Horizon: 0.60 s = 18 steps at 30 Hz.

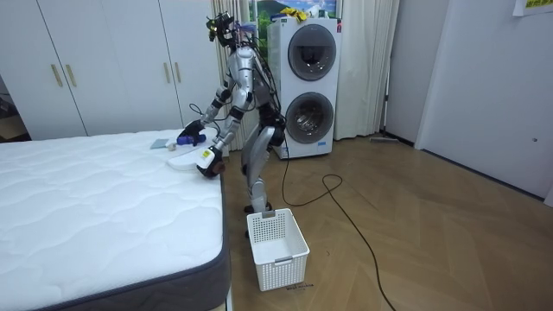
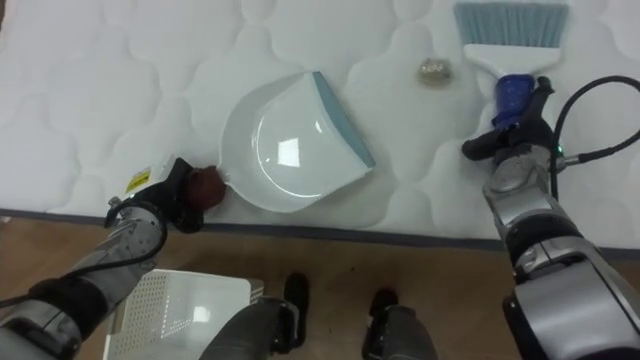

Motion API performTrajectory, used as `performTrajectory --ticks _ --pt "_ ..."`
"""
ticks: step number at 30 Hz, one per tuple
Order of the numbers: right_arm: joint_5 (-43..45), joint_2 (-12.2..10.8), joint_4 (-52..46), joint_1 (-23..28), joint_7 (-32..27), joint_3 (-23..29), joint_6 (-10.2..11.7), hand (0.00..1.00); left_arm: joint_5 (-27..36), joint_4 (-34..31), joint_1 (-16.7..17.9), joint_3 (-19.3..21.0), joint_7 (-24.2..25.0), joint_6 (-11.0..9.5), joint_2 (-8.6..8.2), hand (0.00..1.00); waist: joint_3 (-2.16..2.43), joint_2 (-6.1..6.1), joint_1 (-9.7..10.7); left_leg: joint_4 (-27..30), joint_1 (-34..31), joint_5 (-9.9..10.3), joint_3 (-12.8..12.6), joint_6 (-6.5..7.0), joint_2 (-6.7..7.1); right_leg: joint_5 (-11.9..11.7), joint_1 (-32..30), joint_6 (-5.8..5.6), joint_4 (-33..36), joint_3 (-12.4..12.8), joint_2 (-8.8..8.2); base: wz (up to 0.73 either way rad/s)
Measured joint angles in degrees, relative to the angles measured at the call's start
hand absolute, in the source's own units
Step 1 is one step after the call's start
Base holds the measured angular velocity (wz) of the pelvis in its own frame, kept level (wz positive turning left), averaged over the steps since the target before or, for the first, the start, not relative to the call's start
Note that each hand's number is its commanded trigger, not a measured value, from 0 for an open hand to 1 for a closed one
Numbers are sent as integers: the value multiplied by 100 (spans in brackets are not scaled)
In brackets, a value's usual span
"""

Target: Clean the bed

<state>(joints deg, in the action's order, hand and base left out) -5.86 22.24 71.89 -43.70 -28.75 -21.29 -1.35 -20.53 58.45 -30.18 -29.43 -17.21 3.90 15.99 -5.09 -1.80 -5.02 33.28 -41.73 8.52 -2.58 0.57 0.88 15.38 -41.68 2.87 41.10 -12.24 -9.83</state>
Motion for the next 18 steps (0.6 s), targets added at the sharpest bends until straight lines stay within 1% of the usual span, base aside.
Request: performTrajectory --ticks 1,6,9,11,14,18 --pt "0 1 22 0 0 0 -2 100 -1 0 0 0 0 6 0 100 0 0 1 18 -10 7 8 -1 1 11 0 1 20 -9 -4 5" --pt "22 1 126 0 -6 6 -1 100 -2 -3 -2 -1 -5 63 1 100 2 -2 6 83 -61 16 66 -4 1 37 -8 10 67 -57 -14 5" --pt "237 78 168 0 -125 12 -5 100 -5 -4 -2 -1 -8 102 2 100 3 1 0 94 -71 12 90 -13 -2 41 -6 16 65 -68 -9 2" --pt "376 160 175 0 -114 9 -88 100 -5 -4 -3 0 -8 115 6 100 5 -2 3 99 -71 11 87 -15 11 39 -5 18 67 -87 -4 0" --pt "397 167 219 40 -109 4 -185 100 -4 -5 -3 0 -8 136 8 100 9 -8 4 100 -69 7 88 -21 6 40 -3 26 67 -92 2 0" --pt "434 190 221 49 -114 4 -254 100 -5 -9 -7 0 -16 199 9 100 12 -10 3 100 -69 8 88 -24 -3 41 -3 32 68 -94 9 0"
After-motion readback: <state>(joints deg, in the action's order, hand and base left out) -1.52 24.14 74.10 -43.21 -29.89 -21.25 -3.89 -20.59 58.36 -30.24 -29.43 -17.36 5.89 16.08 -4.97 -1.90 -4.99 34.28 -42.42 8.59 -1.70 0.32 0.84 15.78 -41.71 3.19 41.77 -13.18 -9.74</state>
